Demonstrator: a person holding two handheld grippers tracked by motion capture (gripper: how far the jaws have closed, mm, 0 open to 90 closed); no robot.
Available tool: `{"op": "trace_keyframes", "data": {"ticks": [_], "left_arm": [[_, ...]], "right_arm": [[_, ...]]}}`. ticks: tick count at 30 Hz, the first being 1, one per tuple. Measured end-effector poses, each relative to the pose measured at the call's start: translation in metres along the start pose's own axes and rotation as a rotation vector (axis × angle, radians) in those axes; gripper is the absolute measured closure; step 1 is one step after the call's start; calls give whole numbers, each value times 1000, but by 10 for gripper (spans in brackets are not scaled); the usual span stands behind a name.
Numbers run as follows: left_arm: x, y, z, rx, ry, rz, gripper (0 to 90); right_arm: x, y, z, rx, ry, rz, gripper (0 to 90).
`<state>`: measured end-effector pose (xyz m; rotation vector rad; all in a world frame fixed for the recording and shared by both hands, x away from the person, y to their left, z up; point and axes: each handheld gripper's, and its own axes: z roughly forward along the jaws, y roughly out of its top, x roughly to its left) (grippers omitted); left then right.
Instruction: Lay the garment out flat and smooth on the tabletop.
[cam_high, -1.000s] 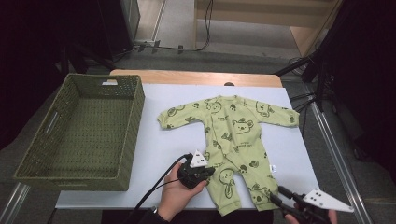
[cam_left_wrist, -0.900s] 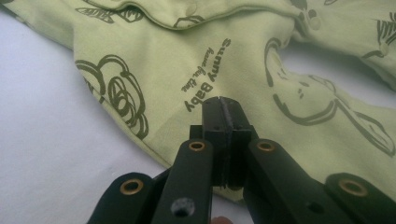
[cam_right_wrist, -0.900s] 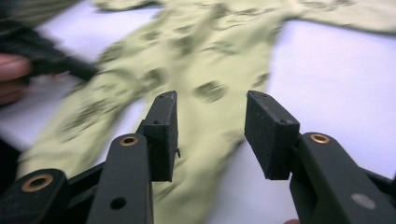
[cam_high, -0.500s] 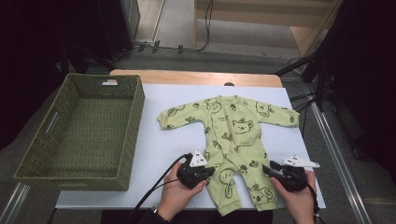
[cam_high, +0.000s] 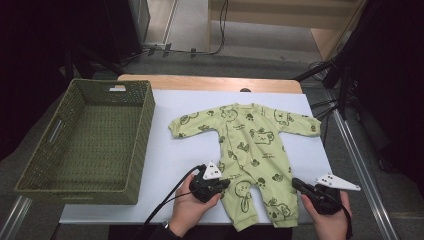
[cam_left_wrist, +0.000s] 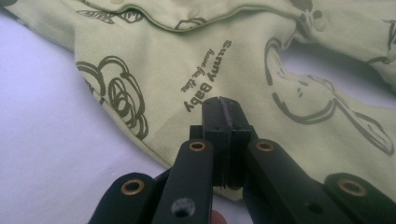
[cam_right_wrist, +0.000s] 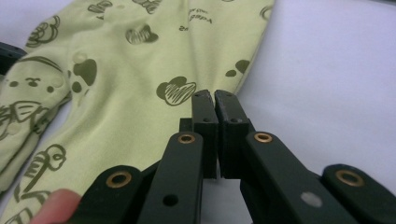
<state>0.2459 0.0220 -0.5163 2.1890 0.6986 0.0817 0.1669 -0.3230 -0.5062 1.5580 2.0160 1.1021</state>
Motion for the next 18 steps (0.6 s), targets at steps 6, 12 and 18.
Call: {"op": "trace_keyframes", "data": {"ticks": [6,12,18], "left_arm": [[1,0,0,2,-7,-4,896],[2,0,-1,2,-17,-12,896],[2,0,-1,-3,-15,-4,896]], "right_arm": [[-6,-10,10,57,-39,24,696],[21,0,-18,-84,36,-34,654],[75,-2,-17,-87,168,-171,656]]}}
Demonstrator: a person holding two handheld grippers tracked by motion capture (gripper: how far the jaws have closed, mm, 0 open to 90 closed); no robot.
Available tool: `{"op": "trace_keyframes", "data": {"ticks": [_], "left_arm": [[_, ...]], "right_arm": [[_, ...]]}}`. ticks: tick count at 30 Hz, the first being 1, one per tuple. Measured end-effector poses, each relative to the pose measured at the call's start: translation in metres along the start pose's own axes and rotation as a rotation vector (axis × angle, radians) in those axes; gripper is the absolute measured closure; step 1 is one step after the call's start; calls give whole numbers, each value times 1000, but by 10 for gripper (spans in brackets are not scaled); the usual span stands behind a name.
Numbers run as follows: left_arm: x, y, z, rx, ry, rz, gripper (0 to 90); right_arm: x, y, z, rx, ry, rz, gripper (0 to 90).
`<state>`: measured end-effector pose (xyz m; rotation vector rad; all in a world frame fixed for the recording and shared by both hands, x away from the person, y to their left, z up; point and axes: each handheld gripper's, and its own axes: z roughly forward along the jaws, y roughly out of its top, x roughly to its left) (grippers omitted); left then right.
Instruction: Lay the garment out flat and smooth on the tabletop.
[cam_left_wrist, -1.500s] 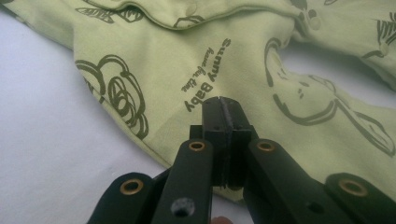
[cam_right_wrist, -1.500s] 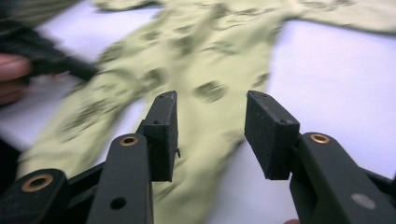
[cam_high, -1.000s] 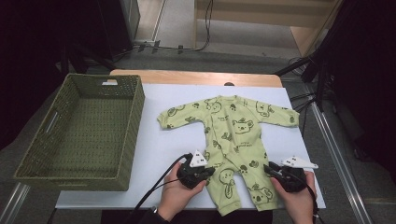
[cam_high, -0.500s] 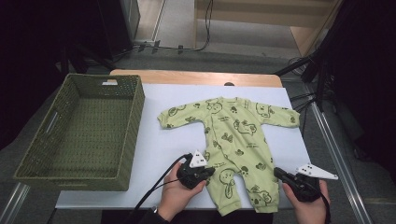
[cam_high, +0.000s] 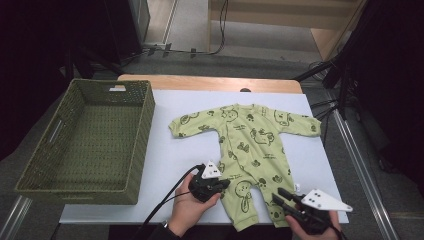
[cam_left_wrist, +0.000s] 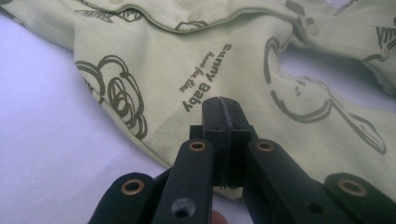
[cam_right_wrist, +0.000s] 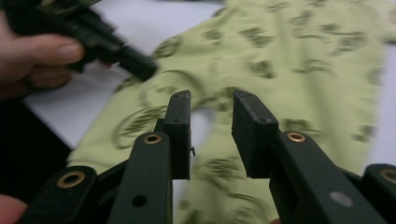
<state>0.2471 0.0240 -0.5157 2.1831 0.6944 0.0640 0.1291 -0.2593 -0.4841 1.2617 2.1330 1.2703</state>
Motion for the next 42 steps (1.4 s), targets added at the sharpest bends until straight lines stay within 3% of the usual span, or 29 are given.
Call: {"op": "trace_keyframes", "data": {"ticks": [6,13,18,20,22,23,26,29,30,34,35,36,38,40,42], "left_arm": [[0,0,0,-3,-2,-2,896],[1,0,0,-3,-9,-11,896],[1,0,0,0,-10,-8,896],[1,0,0,-2,-9,-8,896],[1,0,-1,-6,-7,-9,896],[1,0,-1,-9,-5,-11,896],[0,-1,-2,-23,-5,-10,896],[2,-2,-6,-75,-29,-26,896],[3,-3,-10,-106,-47,-24,896],[4,-6,-18,-165,-52,-35,896],[5,-6,-17,-156,-53,-35,896],[5,-6,-16,-143,-52,-39,895],[5,-5,-13,-113,-38,-49,895],[5,-4,-10,-75,-33,-53,895],[4,-3,-7,-46,-17,-50,895]], "right_arm": [[29,-4,30,76,97,-54,653],[56,-10,53,147,200,-122,546],[69,-15,62,194,203,-181,537],[71,-17,64,192,185,-201,572],[72,-16,64,200,169,-219,663],[72,-16,64,205,201,-224,751],[76,-14,64,214,201,-233,823],[75,-11,60,181,223,-187,832],[74,-9,57,154,231,-167,832],[77,-4,42,32,262,-130,830],[78,-4,43,41,263,-134,821],[80,-6,48,85,271,-135,789],[79,-11,55,128,279,-126,688],[77,-11,53,112,283,-120,623],[71,-8,45,70,248,-106,598]]}}
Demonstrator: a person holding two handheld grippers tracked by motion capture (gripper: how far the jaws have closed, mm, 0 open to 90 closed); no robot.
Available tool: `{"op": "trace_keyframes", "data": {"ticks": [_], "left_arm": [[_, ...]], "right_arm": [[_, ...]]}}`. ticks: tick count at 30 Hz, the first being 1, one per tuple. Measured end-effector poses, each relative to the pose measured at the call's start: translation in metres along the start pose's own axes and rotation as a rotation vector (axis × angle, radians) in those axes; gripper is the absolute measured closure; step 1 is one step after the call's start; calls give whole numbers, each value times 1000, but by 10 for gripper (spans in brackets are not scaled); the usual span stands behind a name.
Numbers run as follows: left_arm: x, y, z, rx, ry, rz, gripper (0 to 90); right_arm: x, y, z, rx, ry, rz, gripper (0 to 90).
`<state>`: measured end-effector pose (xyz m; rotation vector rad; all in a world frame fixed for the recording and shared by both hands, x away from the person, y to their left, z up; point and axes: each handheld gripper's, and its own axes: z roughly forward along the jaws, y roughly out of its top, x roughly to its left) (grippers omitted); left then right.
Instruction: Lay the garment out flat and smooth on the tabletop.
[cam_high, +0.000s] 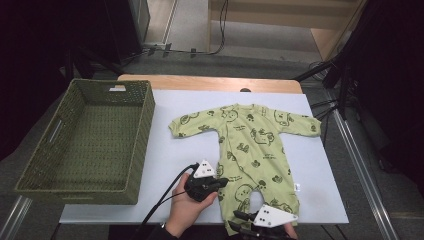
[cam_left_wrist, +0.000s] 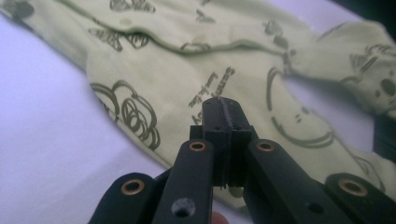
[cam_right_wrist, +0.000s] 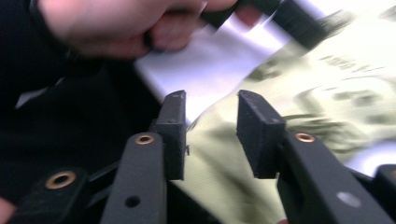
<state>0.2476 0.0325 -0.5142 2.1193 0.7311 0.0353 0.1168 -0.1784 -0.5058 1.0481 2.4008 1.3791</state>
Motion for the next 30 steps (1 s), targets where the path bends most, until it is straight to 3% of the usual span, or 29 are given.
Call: {"op": "trace_keyframes", "data": {"ticks": [3,5,7,12,20,27,30], "left_arm": [[-1,1,5,48,17,6,895],[-1,1,5,53,15,12,894],[0,2,5,55,12,6,894],[0,2,6,57,14,6,894],[0,1,6,56,16,10,894],[-1,1,5,57,15,11,894],[-1,1,5,56,13,11,894]], "right_arm": [[-12,-4,-10,-14,-93,52,598],[-18,-10,-8,30,-168,77,581],[-22,-14,-5,60,-208,99,552],[-23,-16,4,95,-193,108,580],[-24,-15,4,107,-154,114,805],[-22,-14,-5,95,-158,110,829],[-18,-14,-15,63,-168,114,828]]}}
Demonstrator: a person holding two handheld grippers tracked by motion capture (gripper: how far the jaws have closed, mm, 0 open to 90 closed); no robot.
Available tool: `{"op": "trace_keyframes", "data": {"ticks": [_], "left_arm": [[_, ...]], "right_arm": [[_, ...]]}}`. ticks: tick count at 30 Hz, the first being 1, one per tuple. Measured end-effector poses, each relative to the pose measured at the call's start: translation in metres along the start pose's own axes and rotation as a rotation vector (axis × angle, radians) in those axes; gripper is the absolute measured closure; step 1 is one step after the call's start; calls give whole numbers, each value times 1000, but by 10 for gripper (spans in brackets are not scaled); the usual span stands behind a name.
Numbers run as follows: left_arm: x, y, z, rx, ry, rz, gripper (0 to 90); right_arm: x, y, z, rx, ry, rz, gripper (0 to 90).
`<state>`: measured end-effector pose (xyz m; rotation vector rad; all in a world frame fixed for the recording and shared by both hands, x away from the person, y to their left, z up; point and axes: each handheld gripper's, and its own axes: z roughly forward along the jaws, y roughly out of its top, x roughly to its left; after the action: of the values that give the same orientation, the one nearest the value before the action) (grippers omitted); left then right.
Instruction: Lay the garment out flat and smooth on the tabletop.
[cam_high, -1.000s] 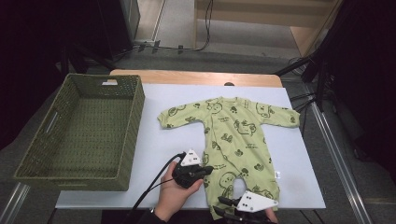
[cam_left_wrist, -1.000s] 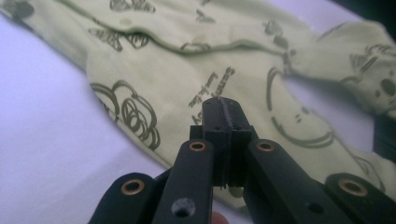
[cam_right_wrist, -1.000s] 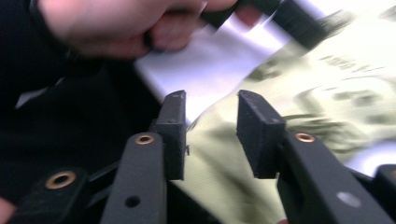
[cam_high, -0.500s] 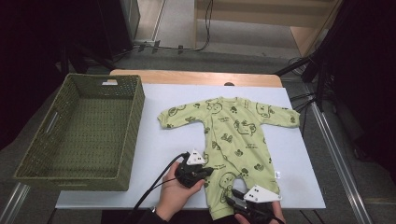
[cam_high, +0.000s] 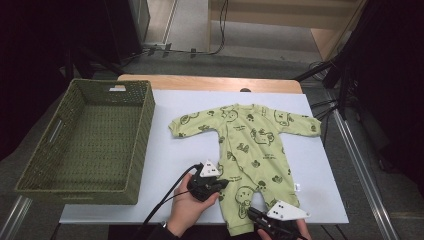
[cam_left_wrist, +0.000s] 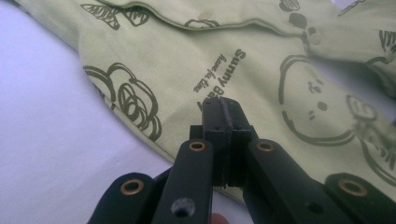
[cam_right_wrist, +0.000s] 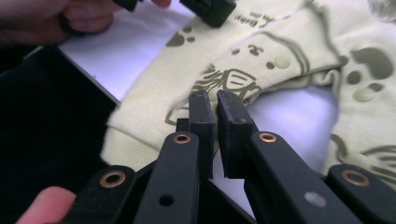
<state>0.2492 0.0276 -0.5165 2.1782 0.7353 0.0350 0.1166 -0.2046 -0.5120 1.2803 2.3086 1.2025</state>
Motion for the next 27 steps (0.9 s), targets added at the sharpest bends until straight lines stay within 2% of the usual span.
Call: {"op": "trace_keyframes", "data": {"ticks": [4,6,10,14,19,22,24,27], "left_arm": [[0,0,0,0,-1,0,894],[0,0,0,3,1,0,894],[0,0,0,0,0,-2,894],[0,0,0,2,1,-1,894],[1,0,0,1,-3,-6,894],[1,0,0,0,-3,-6,894],[1,0,0,1,-3,-4,894],[1,0,0,2,-4,-5,894]], "right_arm": [[3,-3,-9,-28,19,-10,806],[2,-4,-18,-64,34,-16,751],[-5,-7,-34,-122,-49,-22,674],[-23,-16,-38,-88,-129,5,610],[-38,-25,-29,-4,-169,34,509],[-40,-27,-25,18,-199,23,514],[-42,-27,-23,32,-189,31,566],[-45,-26,-25,41,-159,50,749]]}}
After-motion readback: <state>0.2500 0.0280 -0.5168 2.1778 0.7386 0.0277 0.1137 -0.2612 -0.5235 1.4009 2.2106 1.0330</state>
